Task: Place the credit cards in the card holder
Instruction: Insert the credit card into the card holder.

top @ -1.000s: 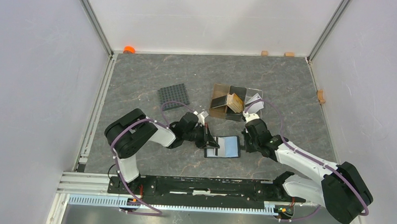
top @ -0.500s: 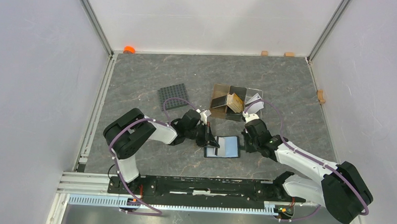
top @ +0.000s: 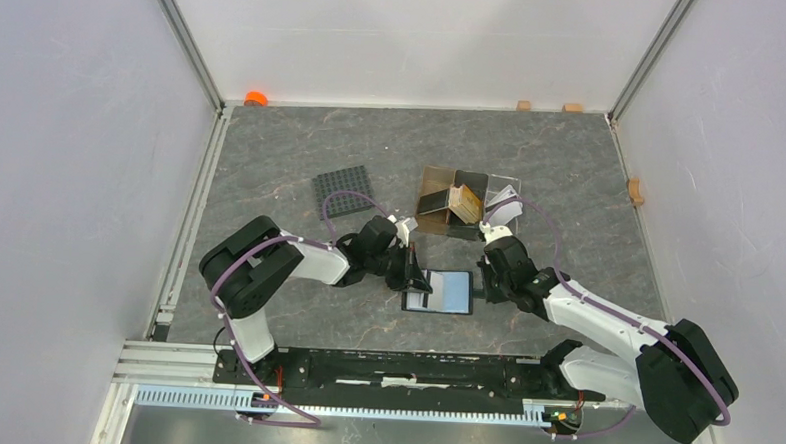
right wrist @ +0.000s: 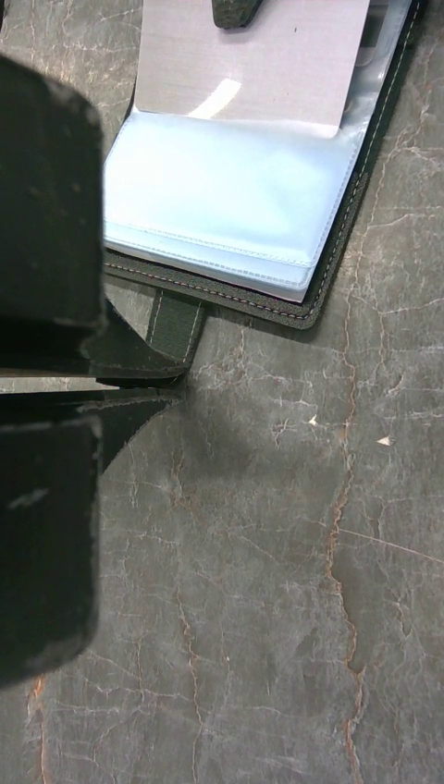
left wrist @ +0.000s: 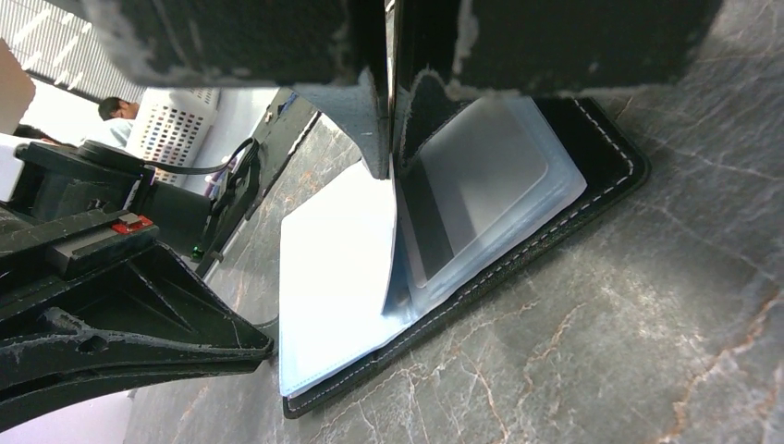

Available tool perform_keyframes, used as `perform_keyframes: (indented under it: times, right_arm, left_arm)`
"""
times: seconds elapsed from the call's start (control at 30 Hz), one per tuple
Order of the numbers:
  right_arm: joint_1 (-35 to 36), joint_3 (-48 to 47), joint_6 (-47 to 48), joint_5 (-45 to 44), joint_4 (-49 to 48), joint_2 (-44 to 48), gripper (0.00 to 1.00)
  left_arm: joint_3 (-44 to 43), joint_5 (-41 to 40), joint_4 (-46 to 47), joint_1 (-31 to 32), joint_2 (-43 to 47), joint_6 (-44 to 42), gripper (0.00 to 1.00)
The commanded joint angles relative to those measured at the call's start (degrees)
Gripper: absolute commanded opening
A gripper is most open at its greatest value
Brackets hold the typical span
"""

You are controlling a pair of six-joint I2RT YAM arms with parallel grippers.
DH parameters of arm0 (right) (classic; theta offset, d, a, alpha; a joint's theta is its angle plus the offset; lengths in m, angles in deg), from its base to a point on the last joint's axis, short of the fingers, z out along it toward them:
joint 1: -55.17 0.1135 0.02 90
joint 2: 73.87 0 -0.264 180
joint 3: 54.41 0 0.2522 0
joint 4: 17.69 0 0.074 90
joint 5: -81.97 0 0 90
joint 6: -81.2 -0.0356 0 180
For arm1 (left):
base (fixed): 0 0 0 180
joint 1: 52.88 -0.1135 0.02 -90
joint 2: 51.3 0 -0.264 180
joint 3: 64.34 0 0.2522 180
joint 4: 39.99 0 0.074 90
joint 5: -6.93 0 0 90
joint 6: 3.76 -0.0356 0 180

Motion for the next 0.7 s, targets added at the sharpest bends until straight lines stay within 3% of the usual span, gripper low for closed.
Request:
perform_keyframes:
  times: [0.0, 0.67]
  right_arm:
    - [0.38, 0.51, -0.6, -0.8, 0.41, -0.31, 0.0]
    - [0.9, 0.03, -0.71, -0.93, 0.76, -0.64, 0.0]
  left_arm:
    - [0.19, -3.8, -6.63, -0.56, 0.93, -5.27, 0.02]
    - [-3.81, -2.17, -12.66, -0.56, -1.16, -13.52, 0.02]
